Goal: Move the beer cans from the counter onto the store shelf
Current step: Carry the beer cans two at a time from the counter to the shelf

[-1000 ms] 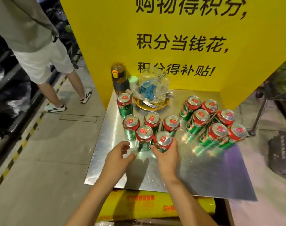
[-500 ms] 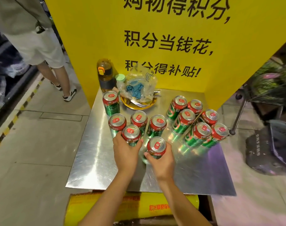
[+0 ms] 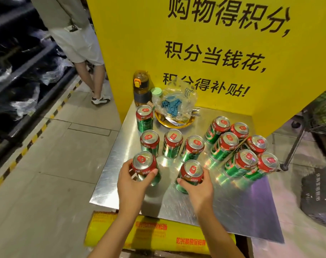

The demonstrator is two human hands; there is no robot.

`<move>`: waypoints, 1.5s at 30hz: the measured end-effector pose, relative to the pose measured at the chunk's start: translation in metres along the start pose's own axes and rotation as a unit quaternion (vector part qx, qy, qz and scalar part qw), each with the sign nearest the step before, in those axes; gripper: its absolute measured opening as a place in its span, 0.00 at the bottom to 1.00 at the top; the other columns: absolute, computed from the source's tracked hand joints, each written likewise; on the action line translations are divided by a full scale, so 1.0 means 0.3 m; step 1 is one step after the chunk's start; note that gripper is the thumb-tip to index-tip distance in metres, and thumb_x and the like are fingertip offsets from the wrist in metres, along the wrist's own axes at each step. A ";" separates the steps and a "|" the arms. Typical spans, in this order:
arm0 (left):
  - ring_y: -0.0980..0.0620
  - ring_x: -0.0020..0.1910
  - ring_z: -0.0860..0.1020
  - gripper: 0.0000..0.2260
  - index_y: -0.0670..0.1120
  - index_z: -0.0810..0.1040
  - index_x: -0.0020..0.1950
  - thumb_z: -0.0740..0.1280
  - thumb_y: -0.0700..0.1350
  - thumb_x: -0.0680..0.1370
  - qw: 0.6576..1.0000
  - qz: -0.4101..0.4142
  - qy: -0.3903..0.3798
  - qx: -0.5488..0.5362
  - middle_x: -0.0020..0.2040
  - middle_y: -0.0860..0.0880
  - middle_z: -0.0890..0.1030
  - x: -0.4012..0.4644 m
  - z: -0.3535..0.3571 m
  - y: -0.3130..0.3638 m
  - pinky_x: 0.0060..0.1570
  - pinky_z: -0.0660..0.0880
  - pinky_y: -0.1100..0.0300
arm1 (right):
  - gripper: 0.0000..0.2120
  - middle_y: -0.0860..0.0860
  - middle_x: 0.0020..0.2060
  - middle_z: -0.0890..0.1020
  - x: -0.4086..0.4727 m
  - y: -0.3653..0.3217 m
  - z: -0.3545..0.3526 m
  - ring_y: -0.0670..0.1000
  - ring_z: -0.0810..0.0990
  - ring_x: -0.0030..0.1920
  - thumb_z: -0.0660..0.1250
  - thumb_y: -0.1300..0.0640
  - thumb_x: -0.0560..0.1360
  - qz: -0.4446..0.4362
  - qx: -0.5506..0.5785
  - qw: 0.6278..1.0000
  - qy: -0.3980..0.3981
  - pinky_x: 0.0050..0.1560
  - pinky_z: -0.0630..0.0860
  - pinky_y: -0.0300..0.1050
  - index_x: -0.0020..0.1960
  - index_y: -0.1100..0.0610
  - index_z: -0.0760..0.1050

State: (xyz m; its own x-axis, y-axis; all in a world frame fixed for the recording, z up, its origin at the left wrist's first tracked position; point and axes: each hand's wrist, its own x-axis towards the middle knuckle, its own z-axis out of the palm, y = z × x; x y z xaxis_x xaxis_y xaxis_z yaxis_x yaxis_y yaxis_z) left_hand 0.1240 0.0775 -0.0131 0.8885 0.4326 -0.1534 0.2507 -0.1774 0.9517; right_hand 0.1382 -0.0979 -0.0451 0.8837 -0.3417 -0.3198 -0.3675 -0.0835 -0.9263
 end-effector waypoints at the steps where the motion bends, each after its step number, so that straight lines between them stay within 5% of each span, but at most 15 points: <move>1: 0.53 0.56 0.76 0.27 0.53 0.71 0.60 0.78 0.48 0.65 1.000 -0.002 0.004 -0.016 0.57 0.53 0.77 -0.009 -0.037 0.014 0.58 0.74 0.56 | 0.31 0.46 0.50 0.80 -0.018 -0.015 0.004 0.48 0.79 0.53 0.80 0.64 0.60 -0.003 0.006 1.000 -0.017 0.51 0.76 0.38 0.58 0.49 0.72; 5: 0.52 0.56 0.76 0.26 0.49 0.72 0.62 0.76 0.46 0.66 0.998 -0.001 0.027 -0.063 0.58 0.50 0.78 -0.035 -0.200 0.046 0.55 0.73 0.60 | 0.31 0.47 0.53 0.81 -0.115 -0.095 0.051 0.46 0.80 0.54 0.80 0.64 0.61 -0.019 0.029 0.995 -0.091 0.56 0.78 0.45 0.60 0.50 0.73; 10: 0.57 0.55 0.74 0.25 0.55 0.71 0.61 0.73 0.50 0.65 0.993 -0.008 0.063 -0.098 0.54 0.58 0.76 -0.052 -0.433 0.067 0.54 0.70 0.60 | 0.28 0.45 0.49 0.82 -0.238 -0.236 0.188 0.36 0.81 0.45 0.77 0.69 0.63 -0.037 0.067 0.982 -0.173 0.40 0.75 0.27 0.57 0.49 0.73; 13: 0.60 0.53 0.73 0.24 0.63 0.69 0.56 0.72 0.52 0.63 0.989 -0.021 0.094 -0.108 0.52 0.63 0.74 -0.056 -0.605 0.066 0.55 0.68 0.57 | 0.28 0.45 0.49 0.81 -0.315 -0.310 0.316 0.35 0.80 0.44 0.77 0.68 0.63 -0.061 0.054 0.971 -0.224 0.39 0.74 0.26 0.57 0.48 0.73; 17: 0.63 0.50 0.73 0.25 0.60 0.70 0.56 0.72 0.53 0.61 0.983 -0.016 0.155 -0.095 0.50 0.62 0.75 -0.058 -0.895 0.054 0.53 0.70 0.58 | 0.25 0.46 0.49 0.82 -0.448 -0.372 0.562 0.42 0.80 0.50 0.79 0.62 0.61 -0.080 0.039 0.954 -0.287 0.42 0.74 0.32 0.53 0.46 0.74; 20: 0.62 0.50 0.73 0.28 0.58 0.70 0.58 0.72 0.55 0.60 0.972 -0.020 0.214 -0.095 0.51 0.62 0.75 -0.060 -1.134 0.037 0.49 0.69 0.60 | 0.41 0.49 0.53 0.81 -0.571 -0.399 0.781 0.48 0.79 0.55 0.82 0.46 0.50 -0.094 0.017 0.936 -0.340 0.46 0.74 0.36 0.61 0.49 0.73; 23: 0.60 0.52 0.76 0.26 0.57 0.73 0.56 0.72 0.57 0.59 0.957 -0.013 0.273 -0.101 0.53 0.58 0.78 -0.067 -1.372 -0.005 0.47 0.71 0.61 | 0.45 0.47 0.54 0.81 -0.706 -0.419 1.014 0.48 0.78 0.56 0.77 0.40 0.46 -0.110 -0.009 0.912 -0.395 0.48 0.74 0.38 0.63 0.47 0.73; 27: 0.56 0.56 0.75 0.34 0.52 0.73 0.64 0.72 0.58 0.60 0.927 -0.007 0.364 -0.087 0.57 0.55 0.78 -0.075 -1.638 -0.069 0.51 0.70 0.59 | 0.44 0.46 0.54 0.81 -0.869 -0.436 1.305 0.45 0.78 0.55 0.76 0.40 0.46 -0.115 -0.021 0.873 -0.473 0.47 0.73 0.38 0.62 0.47 0.73; 32: 0.61 0.54 0.75 0.32 0.53 0.73 0.62 0.72 0.59 0.59 0.899 -0.013 0.432 -0.068 0.54 0.59 0.78 -0.048 -1.888 -0.126 0.52 0.71 0.59 | 0.43 0.44 0.53 0.80 -1.027 -0.455 1.601 0.42 0.77 0.53 0.77 0.42 0.48 -0.131 -0.037 0.827 -0.545 0.45 0.72 0.37 0.62 0.46 0.72; 37: 0.60 0.52 0.74 0.20 0.62 0.71 0.53 0.74 0.52 0.66 0.883 -0.026 0.463 -0.075 0.51 0.64 0.76 0.097 -2.065 -0.155 0.46 0.69 0.65 | 0.23 0.43 0.49 0.80 -1.057 -0.501 1.878 0.42 0.77 0.49 0.77 0.61 0.64 -0.136 -0.053 0.798 -0.585 0.42 0.71 0.35 0.51 0.42 0.73; 45: 0.59 0.52 0.74 0.21 0.58 0.72 0.57 0.74 0.49 0.67 0.857 -0.021 0.509 -0.076 0.51 0.61 0.77 0.467 -2.346 -0.141 0.44 0.69 0.69 | 0.27 0.44 0.49 0.80 -1.022 -0.658 2.403 0.42 0.77 0.51 0.79 0.59 0.63 -0.153 -0.067 0.771 -0.615 0.42 0.71 0.35 0.56 0.44 0.73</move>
State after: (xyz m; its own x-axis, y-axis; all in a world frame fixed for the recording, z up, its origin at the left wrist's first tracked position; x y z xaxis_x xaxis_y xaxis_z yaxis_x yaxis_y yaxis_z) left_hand -0.0328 0.7677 0.1125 0.0652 0.9967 0.0493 0.1517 -0.0587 0.9867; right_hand 0.1486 0.6983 0.0921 0.5115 0.8517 -0.1141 -0.0403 -0.1088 -0.9932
